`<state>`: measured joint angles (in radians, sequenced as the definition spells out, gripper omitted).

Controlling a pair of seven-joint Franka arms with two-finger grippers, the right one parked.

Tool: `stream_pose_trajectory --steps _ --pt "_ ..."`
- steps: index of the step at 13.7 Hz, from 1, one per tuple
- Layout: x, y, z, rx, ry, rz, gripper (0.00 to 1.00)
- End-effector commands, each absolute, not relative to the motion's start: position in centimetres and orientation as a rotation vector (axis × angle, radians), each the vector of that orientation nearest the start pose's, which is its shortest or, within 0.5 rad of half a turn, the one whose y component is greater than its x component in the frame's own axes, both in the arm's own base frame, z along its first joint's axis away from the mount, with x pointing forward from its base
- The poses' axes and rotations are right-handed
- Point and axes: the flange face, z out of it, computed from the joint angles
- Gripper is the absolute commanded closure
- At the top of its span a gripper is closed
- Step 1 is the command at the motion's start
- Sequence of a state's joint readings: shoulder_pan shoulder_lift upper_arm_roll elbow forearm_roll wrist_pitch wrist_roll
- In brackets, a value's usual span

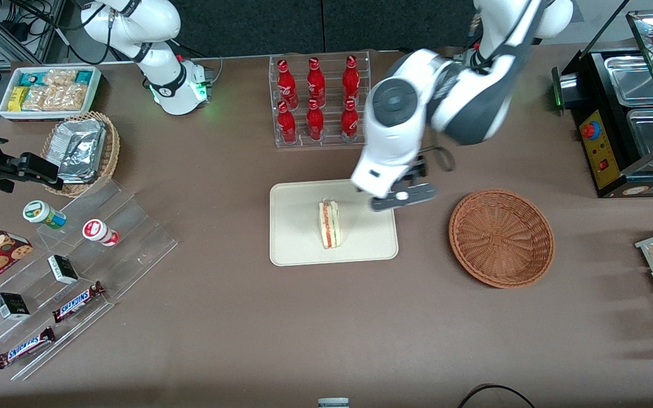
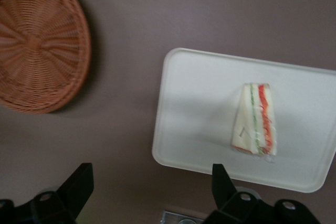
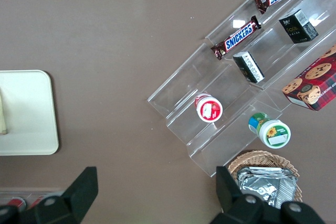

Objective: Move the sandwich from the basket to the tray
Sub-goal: 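Raise the left gripper away from the sandwich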

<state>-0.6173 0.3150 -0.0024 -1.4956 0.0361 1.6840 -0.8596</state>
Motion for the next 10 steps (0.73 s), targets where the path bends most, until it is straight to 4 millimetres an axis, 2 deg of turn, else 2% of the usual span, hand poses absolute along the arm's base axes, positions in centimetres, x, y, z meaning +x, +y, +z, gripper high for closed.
stream_pose_trajectory --steps 1,3,6,9,10 --pt "54.3 -30.6 50.9 -2.998 -0.488 0.102 0.01" --pt "55.7 -25.8 52.5 -3.006 -0.476 0.115 0.01" --pt "56.4 -19.2 55.1 -3.028 -0.371 0.156 0.01" --pt "56.1 -11.3 58.2 -3.085 -0.089 0.204 0.01" --pt "55.6 -9.8 59.0 -3.090 -0.002 0.224 0.01"
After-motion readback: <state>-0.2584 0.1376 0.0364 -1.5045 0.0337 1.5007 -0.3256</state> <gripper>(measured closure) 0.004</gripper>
